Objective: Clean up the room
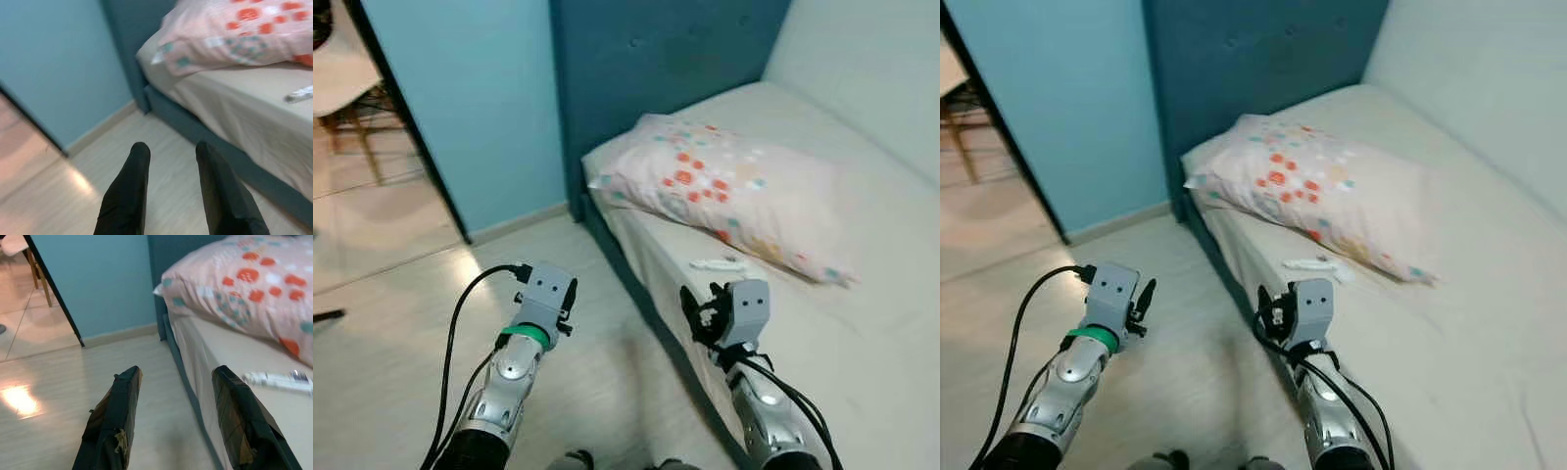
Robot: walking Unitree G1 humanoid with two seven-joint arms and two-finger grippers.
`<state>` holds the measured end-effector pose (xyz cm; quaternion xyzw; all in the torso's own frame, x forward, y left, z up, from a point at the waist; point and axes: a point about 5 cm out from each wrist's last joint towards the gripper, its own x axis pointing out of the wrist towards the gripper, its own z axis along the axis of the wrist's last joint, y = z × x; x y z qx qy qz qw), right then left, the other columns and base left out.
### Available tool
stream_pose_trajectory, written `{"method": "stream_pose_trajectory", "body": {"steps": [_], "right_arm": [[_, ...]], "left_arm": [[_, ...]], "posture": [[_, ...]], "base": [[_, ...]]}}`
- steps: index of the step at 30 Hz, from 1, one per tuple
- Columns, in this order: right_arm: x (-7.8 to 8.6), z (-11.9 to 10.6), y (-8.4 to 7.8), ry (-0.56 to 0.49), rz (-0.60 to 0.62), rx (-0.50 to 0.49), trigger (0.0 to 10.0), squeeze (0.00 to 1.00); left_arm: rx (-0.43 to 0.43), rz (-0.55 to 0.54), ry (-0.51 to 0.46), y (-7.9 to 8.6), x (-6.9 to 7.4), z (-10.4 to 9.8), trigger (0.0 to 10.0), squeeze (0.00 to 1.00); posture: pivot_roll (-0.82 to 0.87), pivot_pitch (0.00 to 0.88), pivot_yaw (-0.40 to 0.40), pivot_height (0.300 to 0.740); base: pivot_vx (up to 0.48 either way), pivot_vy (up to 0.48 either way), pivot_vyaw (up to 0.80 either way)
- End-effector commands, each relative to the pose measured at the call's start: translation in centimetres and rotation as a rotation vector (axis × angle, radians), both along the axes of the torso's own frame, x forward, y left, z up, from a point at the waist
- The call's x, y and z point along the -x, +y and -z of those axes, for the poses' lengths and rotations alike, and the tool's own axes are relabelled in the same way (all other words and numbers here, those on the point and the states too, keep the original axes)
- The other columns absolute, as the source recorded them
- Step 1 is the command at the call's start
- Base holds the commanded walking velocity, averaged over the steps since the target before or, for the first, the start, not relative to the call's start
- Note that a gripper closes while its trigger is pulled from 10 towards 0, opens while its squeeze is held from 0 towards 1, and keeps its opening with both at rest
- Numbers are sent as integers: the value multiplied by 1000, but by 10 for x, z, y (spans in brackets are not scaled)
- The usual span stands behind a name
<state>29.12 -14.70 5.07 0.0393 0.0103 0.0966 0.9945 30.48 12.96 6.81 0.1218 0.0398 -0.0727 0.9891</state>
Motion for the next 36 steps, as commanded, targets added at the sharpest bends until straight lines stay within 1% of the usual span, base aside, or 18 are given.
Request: {"method": "stream_pose_trajectory", "body": {"steps": [1, 10, 16, 18, 23, 26, 30, 36], "right_arm": [[0, 0, -1, 1, 6, -18, 10000, 0], [1, 0, -1, 0, 5, -30, 10000, 0], [1, 2, -1, 6, 13, -20, 10000, 0], [0, 5, -6, 28, 50, -6, 10000, 0], [0, 6, -11, 41, 78, -6, 10000, 0], [0, 6, -12, 41, 79, -3, 10000, 0], [0, 6, -12, 44, 85, -22, 10000, 0], [0, 6, -11, 42, 82, -17, 10000, 0]], "left_arm": [[-15, -11, 9, 3, 0, 3, 10000, 0], [-17, -15, 6, 4, -1, 2, 10000, 0], [-20, -17, 3, 4, -1, 3, 10000, 0], [-22, -12, 5, 3, 0, 3, 10000, 0], [-22, 9, 6, 1, 0, 4, 10000, 0], [-22, 14, 6, 1, 0, 3, 10000, 0], [-27, 28, 3, -2, 0, 3, 10000, 0], [-26, 37, 3, -3, 1, 4, 10000, 0]], "posture": [[19, 91, -2, 740], [21, 92, -1, 740], [23, 90, -1, 740], [23, 90, 1, 740], [21, 91, 3, 740], [21, 91, 3, 740], [20, 92, 4, 740], [21, 91, 2, 740]], "base": [[480, 0, 0], [480, 0, 0], [480, 0, 0], [480, 0, 0], [480, 0, 0], [480, 0, -469], [480, 0, -756], [454, 0, -746]]}}
